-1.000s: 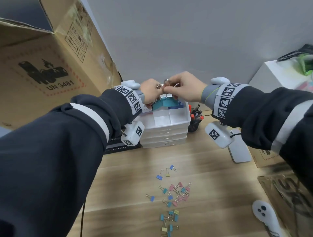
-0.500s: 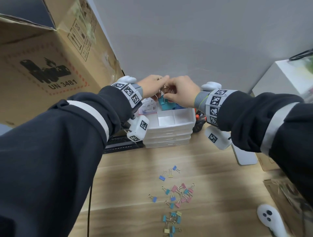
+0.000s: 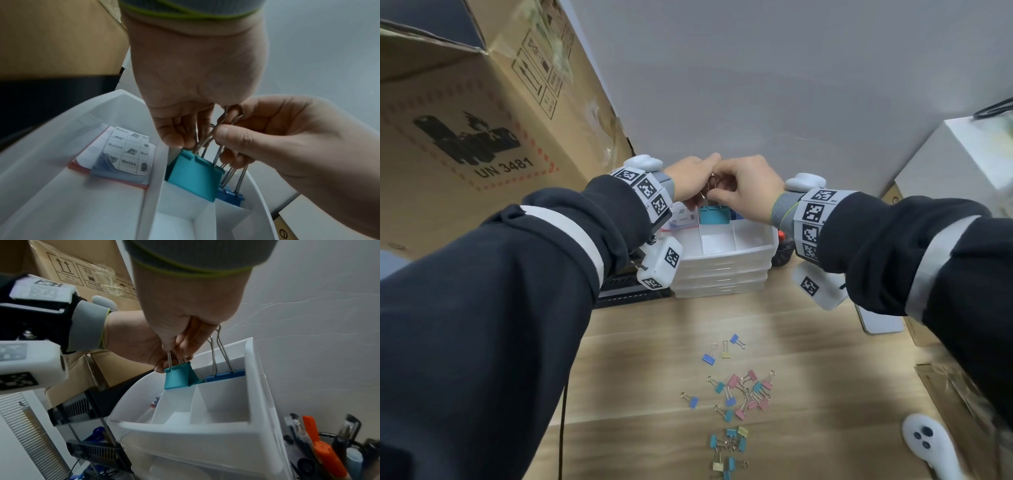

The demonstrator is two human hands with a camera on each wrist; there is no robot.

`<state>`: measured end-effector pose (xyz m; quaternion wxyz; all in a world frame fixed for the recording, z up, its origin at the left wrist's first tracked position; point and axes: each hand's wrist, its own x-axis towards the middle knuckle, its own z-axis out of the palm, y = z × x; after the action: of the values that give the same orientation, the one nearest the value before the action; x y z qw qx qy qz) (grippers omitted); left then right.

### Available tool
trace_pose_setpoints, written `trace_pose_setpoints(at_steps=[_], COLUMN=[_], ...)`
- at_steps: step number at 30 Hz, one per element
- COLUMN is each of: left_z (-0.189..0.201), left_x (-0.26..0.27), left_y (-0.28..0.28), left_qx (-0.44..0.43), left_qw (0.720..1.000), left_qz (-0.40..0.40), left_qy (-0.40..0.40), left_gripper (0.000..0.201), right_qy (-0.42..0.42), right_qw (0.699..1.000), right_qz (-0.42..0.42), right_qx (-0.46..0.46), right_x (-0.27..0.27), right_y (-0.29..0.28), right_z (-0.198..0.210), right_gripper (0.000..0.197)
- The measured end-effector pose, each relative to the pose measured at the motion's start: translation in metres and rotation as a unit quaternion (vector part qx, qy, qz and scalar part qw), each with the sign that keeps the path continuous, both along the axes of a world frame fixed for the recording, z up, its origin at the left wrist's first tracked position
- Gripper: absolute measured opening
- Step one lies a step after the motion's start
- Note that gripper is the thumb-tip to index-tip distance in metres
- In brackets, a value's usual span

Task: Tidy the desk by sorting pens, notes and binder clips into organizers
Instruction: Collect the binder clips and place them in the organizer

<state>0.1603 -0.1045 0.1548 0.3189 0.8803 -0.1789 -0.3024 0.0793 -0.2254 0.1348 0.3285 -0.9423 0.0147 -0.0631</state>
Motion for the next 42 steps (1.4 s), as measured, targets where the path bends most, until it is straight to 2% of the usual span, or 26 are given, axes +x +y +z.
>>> trace_pose_setpoints(at_steps=[3,11,14,18,22,25,29,38,42], left_z=[0.000,-0.006,-0.006,-0.006,-0.004,-0.004,0.000,-0.005,-0.017], left_x=[-0.002,-0.002,-0.005,-0.009,-0.016,-0.024,-0.037,-0.077,-0.099], left_y=[0.001,0.006,0.008,0.013,0.023,0.032,0.049,0.090,0.105], left_qx=[-0.001,-0.033,-0.047,-0.048,-0.022,-0.008,0.005,0.064,0.066], left_qw=[1.000,0.999,0.998,0.997,0.998,0.997,0.995,0.990,0.988], left_qz=[0.013,0.024,0.030,0.047,0.044,0.049,0.057,0.015,0.023], left_qy=[-0.026,-0.016,-0.018,-0.033,-0.042,-0.058,-0.083,-0.125,-0.135], left_gripper=[0.060,0.056,0.046,0.039,0.045,0.037,0.029,0.026,0.023], right_qy=[-0.008,0.009,0.023,0.064,0.087,0.114,0.096,0.073,0.055], right_qw=[0.998,0.984,0.981,0.985,0.989,0.987,0.991,0.995,0.998], right_qz=[-0.006,0.020,0.015,0.012,-0.007,-0.017,-0.065,-0.057,-0.011], right_qx=[-0.055,-0.176,-0.194,-0.157,-0.116,-0.112,-0.060,-0.021,-0.005], right_x=[0.000,-0.003,-0.001,-0.001,0.000,0.000,-0.012,-0.058,-0.085], right_y=[-0.001,-0.002,0.002,0.010,0.020,0.022,0.020,0.024,0.030], right_z=[0.002,-0.003,-0.004,-0.010,-0.012,-0.015,-0.017,-0.015,-0.024], right_gripper=[0.012,0.014,0.019,0.019,0.018,0.018,0.038,0.029,0.018])
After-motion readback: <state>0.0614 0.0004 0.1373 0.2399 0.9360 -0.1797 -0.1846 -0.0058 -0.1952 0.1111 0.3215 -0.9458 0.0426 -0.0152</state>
